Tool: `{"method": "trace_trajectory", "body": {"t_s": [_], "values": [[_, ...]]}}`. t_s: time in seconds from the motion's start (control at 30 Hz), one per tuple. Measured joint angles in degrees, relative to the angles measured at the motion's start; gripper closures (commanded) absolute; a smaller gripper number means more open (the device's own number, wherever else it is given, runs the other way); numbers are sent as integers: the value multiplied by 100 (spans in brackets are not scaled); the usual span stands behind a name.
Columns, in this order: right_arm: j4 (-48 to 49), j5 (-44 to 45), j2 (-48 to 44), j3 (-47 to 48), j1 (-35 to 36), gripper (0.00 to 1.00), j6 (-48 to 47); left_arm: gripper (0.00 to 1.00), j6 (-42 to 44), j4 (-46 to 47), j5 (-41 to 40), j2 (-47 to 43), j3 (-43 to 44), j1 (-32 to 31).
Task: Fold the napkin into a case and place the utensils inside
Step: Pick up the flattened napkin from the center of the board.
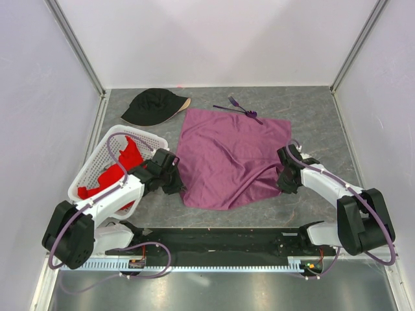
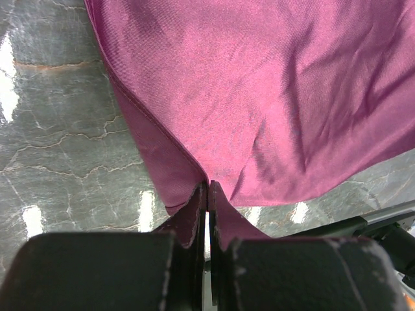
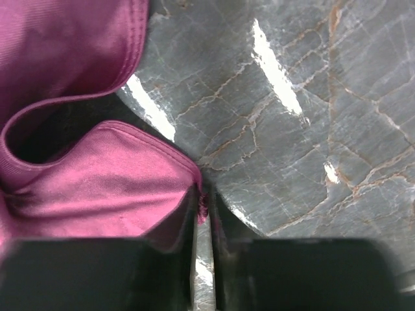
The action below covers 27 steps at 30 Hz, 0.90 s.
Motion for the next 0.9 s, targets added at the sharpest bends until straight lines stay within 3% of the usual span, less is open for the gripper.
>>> {"method": "trace_trajectory", "body": {"t_s": [0.2,0.33,0.73,0.9], "values": [[55,-59,-140,-22,0,100,-39,98,55,-96,15,-245,7,42],[-323,-131,-857,337,2,100,-262,98,181,-470,125,-518,459,195],[-914,-308,-3611,4813,4,100,-1388,98,944,-868,358,-2253,4159,284],[-841,-586,-4350,5641,2,100,-1705,98,1222,-815,162,-3287,5031,284]]}}
